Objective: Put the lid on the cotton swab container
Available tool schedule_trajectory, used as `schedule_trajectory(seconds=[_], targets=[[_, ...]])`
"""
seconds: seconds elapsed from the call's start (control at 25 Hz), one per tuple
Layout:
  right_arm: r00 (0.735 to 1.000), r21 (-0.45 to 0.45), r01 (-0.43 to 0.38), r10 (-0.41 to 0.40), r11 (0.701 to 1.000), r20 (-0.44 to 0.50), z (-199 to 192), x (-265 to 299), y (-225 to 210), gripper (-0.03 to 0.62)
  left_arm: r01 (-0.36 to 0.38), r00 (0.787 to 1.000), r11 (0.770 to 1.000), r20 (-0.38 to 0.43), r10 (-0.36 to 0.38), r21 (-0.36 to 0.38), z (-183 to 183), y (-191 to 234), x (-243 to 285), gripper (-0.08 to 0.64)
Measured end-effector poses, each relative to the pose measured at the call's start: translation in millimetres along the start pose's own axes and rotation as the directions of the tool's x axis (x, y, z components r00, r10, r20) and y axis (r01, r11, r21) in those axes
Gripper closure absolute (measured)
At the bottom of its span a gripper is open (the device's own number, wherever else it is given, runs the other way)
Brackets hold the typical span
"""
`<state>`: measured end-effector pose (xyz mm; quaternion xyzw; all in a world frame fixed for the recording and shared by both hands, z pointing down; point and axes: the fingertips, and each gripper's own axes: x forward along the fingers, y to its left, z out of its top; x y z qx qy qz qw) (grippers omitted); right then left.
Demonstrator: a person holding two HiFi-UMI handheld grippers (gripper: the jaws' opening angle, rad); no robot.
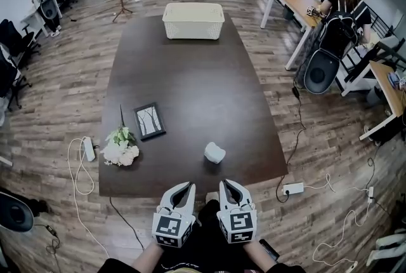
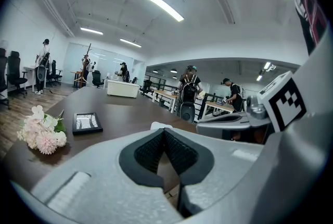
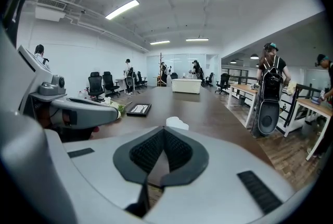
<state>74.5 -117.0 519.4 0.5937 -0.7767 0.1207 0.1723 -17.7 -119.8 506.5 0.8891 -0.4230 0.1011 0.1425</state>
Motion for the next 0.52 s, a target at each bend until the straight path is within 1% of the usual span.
schedule_trajectory(seconds=[0.52], targets=[[1.000, -0.018, -0.009, 0.009, 1.000, 0.009, 5.1, 5.9, -2.7, 0.586, 0.011, 1.000, 1.000, 0.009, -0.011, 0.005, 3.1, 0.6, 8.7, 0.552]])
